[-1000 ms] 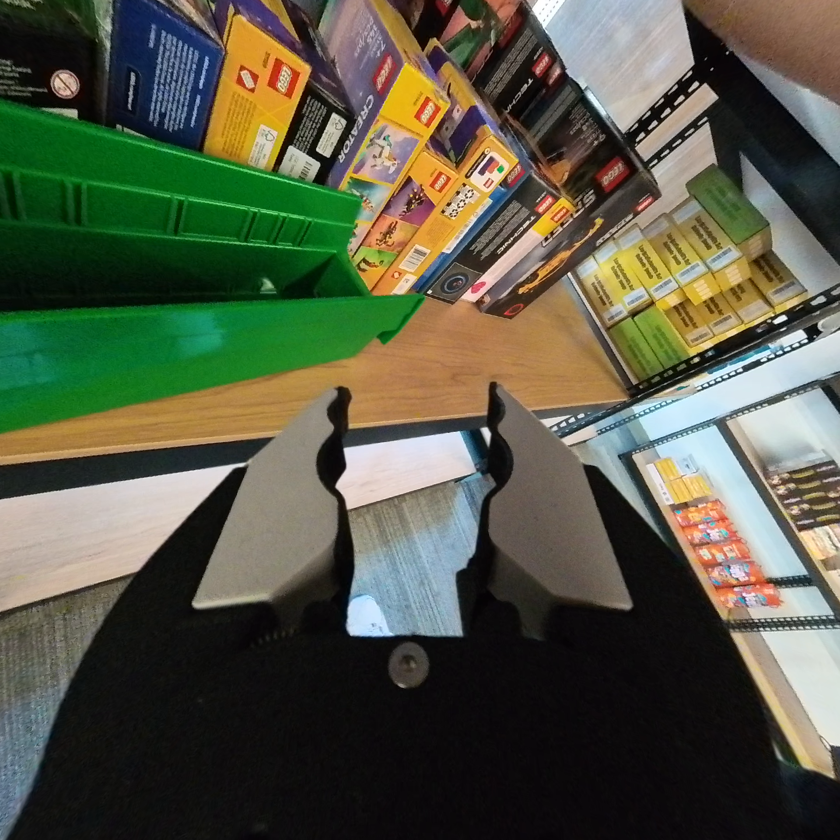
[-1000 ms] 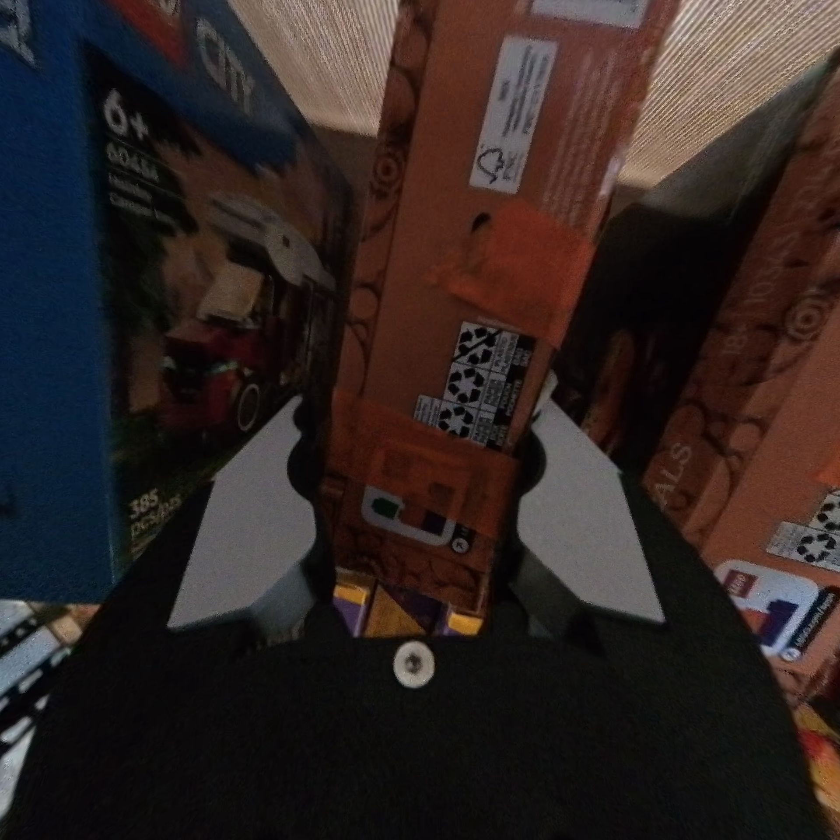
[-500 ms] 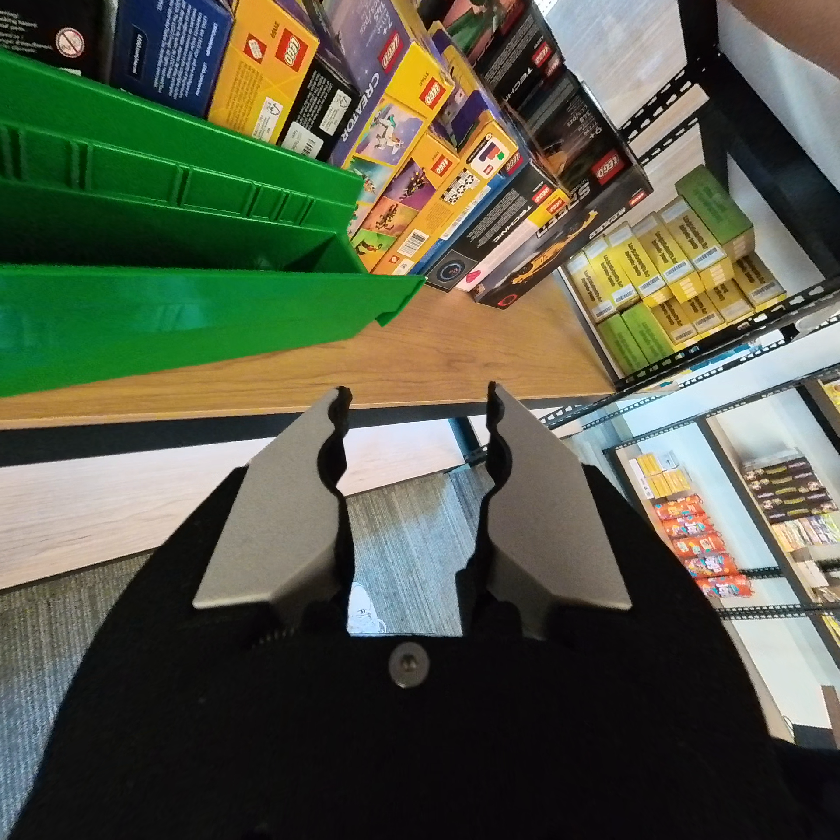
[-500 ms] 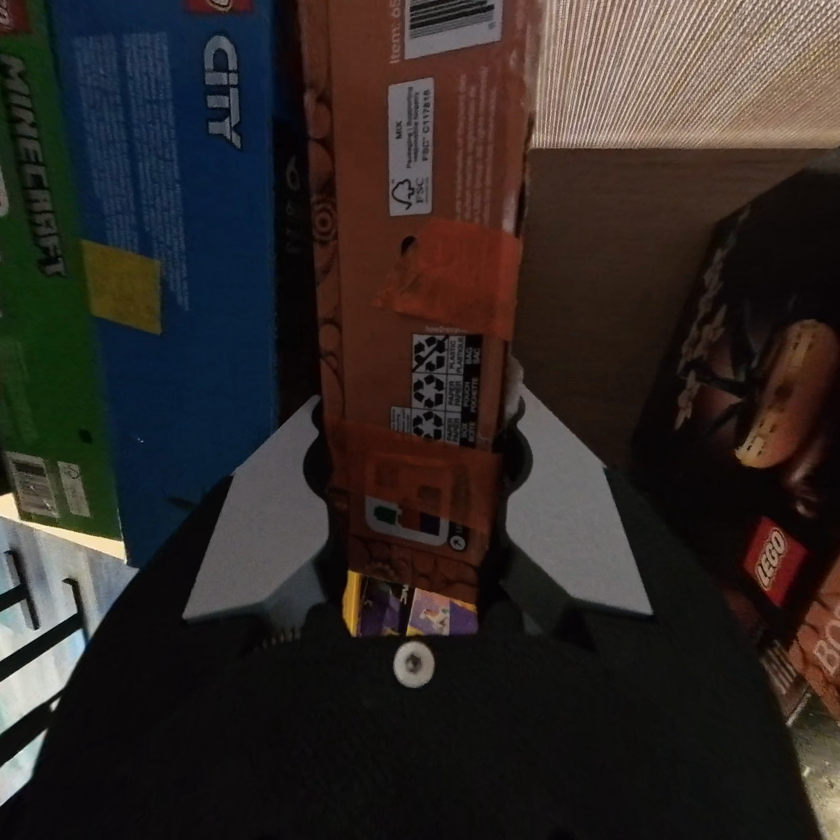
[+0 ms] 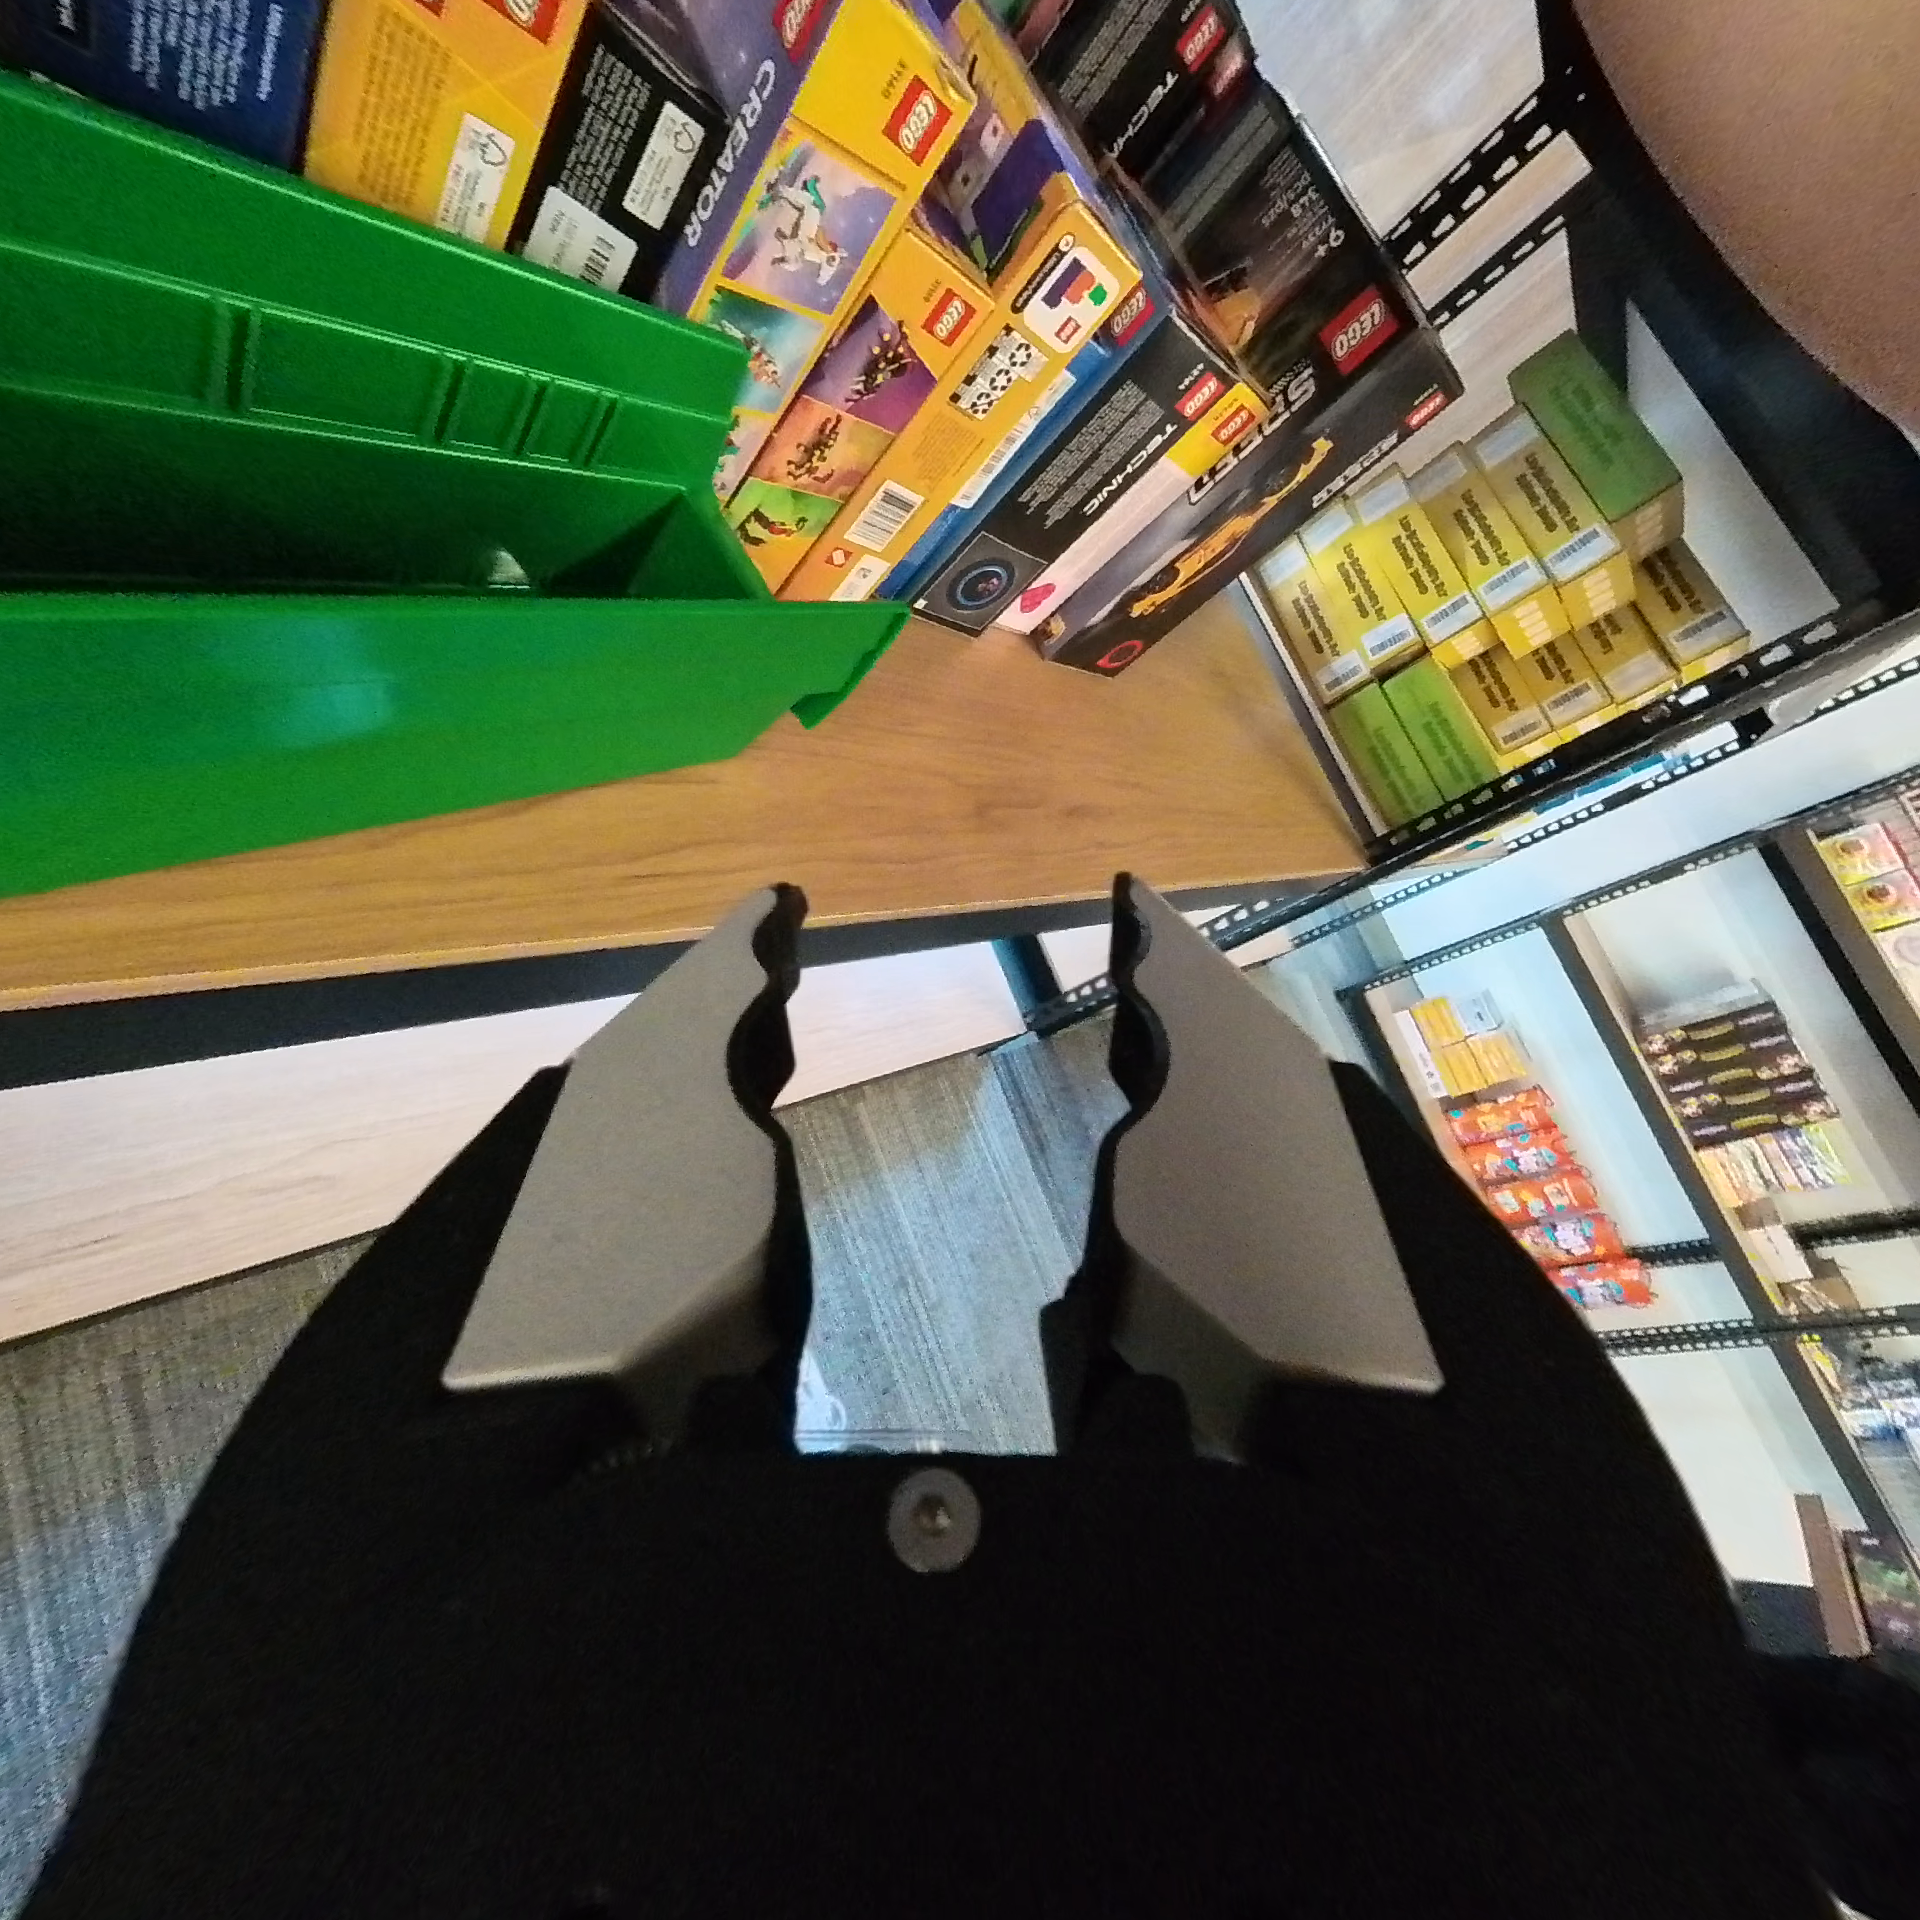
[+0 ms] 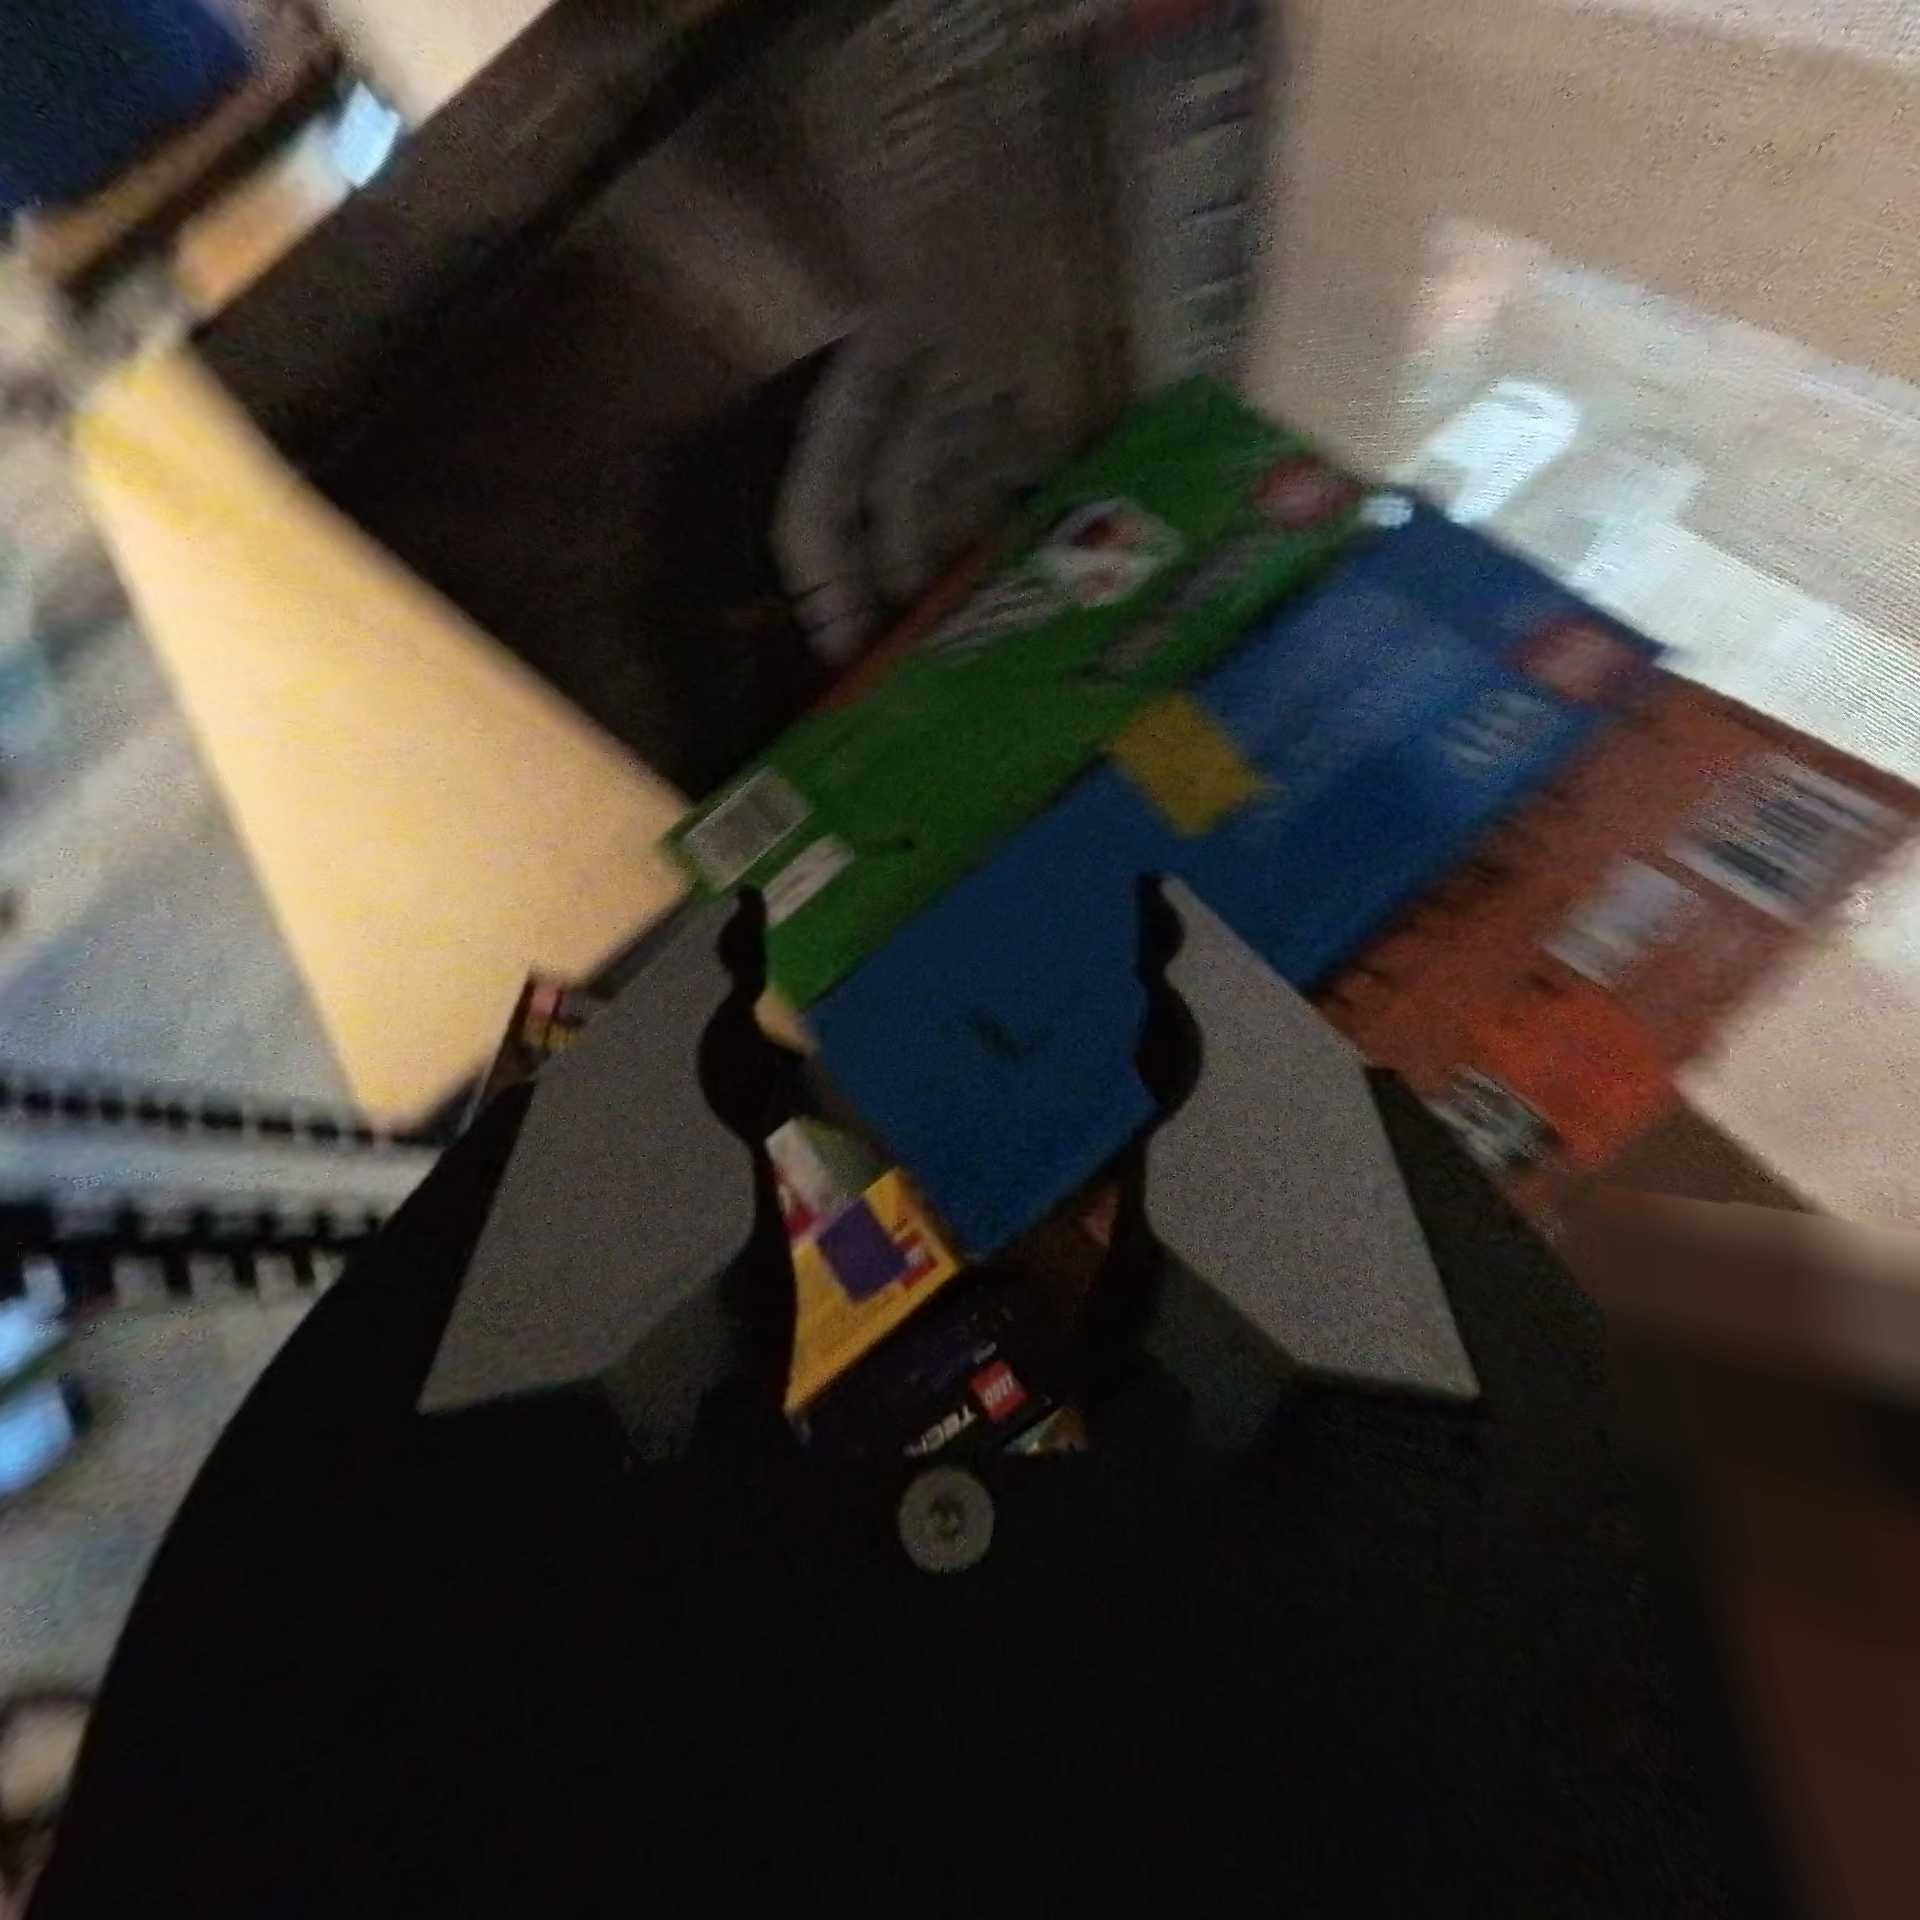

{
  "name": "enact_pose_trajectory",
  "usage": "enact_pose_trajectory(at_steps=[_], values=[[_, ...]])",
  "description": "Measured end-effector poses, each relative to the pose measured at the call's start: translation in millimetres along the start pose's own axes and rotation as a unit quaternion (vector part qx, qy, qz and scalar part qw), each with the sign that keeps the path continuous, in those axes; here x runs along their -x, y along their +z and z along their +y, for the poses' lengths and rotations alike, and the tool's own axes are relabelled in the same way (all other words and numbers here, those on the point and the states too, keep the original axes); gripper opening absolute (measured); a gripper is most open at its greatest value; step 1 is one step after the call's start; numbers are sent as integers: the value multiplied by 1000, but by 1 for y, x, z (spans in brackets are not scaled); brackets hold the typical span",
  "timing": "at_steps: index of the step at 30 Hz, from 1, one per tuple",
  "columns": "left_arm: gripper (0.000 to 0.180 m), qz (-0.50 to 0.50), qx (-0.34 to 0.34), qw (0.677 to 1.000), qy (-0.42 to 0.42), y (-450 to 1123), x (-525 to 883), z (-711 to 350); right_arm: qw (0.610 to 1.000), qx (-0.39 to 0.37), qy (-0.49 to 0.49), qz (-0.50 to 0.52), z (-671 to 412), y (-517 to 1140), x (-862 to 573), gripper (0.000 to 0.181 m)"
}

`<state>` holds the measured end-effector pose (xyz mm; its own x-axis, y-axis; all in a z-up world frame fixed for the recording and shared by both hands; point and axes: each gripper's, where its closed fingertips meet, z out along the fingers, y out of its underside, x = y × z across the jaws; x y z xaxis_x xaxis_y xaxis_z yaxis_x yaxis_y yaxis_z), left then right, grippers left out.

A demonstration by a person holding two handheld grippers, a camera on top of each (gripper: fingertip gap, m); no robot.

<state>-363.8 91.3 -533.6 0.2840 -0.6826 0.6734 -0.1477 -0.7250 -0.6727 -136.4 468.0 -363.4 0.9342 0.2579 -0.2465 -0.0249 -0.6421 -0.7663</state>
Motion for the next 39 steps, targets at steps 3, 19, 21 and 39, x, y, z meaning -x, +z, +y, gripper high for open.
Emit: enact_pose_trajectory(at_steps=[3,19,21,39], values=[[59,4,-2,1000,-1,3,-4,1,973,75,-218,31,27,19,21,80],[58,-6,-17,1000,-21,-10,13,3,933,115,-332,73,73,7,-16,58],[58,-6,-18,1000,-19,-10,14,2,935,111,-330,72,74,5,-18,58],[57,-5,-12,1000,-23,-9,16,3,947,79,-307,54,64,25,3,54]])
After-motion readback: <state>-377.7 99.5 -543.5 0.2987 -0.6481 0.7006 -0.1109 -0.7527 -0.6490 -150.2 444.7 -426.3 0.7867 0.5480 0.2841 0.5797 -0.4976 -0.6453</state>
